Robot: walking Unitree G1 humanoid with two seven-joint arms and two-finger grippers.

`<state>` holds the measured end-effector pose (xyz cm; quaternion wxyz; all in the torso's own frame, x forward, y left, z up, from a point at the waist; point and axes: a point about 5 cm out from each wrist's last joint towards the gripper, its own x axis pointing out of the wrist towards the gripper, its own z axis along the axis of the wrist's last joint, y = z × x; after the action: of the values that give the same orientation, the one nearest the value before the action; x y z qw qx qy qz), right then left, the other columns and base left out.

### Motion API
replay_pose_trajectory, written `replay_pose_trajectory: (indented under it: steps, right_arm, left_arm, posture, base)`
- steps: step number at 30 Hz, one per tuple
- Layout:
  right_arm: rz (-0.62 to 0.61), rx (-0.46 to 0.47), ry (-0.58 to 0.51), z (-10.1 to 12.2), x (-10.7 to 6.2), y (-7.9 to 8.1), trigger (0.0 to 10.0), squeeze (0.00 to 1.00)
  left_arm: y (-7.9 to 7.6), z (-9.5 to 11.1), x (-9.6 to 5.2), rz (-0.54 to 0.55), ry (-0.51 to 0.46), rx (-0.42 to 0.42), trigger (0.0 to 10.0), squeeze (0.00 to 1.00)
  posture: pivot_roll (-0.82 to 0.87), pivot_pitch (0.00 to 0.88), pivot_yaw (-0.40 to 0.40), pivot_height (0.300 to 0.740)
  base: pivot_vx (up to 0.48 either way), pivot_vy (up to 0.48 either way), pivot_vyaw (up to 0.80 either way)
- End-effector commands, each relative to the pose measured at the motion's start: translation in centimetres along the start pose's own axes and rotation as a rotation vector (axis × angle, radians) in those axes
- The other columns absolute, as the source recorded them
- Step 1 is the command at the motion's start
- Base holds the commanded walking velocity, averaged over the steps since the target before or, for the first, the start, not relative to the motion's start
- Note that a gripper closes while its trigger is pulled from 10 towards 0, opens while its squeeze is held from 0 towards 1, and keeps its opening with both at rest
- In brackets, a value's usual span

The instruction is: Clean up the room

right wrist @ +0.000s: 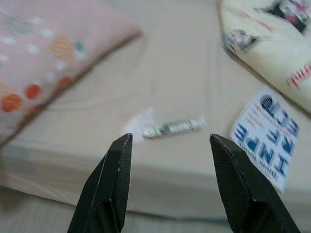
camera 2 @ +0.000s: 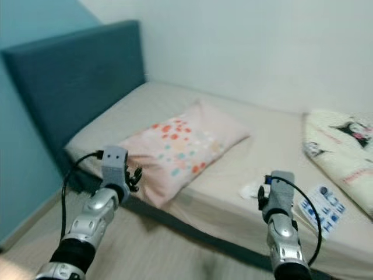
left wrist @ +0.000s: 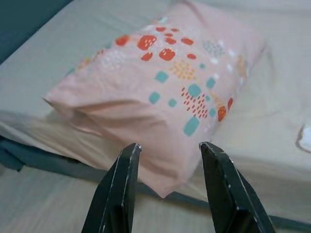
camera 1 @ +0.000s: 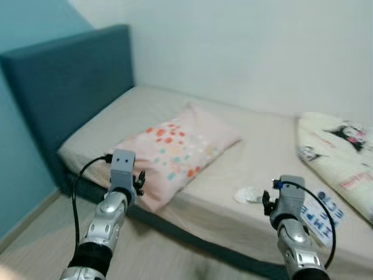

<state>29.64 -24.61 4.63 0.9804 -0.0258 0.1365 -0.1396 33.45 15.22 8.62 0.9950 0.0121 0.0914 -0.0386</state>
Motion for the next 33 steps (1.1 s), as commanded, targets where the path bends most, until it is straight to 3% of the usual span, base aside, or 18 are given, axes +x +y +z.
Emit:
replay_pose_trajectory:
  steps: [1,5,10,21,33]
  right_arm:
    - [0.009,0.013,-0.009,0.1,-0.1,0.3,10.0,0.0]
    - [0.028,0.016,-0.002,-0.2,-0.2,0.9,10.0,0.0]
    - [0.129,0.041,0.052,-1.8,-1.1,4.1,10.0,0.0]
    - [0.215,0.049,0.022,-1.5,-1.6,5.3,10.0,0.0]
    - [0.301,0.042,-0.054,-0.3,-1.7,6.6,10.0,0.0]
  left_arm:
    - [-0.2,-0.3,0.0,-0.003,0.009,-0.006,10.0,0.0]
    - [-0.2,-0.4,-0.1,0.004,0.007,-0.001,10.0,0.0]
    - [0.1,-1.3,-1.1,0.032,0.006,-0.012,10.0,0.0]
    - [-0.4,-1.2,-2.0,0.02,-0.064,-0.04,10.0,0.0]
    - [-0.3,-0.1,-2.3,0.022,-0.127,-0.089,10.0,0.0]
  posture:
    - [-0.03,0.0,-0.046,0.74]
    - [-0.02,0.0,-0.051,0.74]
    - [0.03,0.0,-0.067,0.74]
    - [0.03,0.0,-0.067,0.74]
    - [0.02,0.0,-0.054,0.74]
  base:
    - [0.0,0.0,-0.8]
    - [0.0,0.0,-0.8]
    - [0.0,0.0,-0.8]
    - [0.0,0.0,-0.72]
    - [0.065,0.0,0.0]
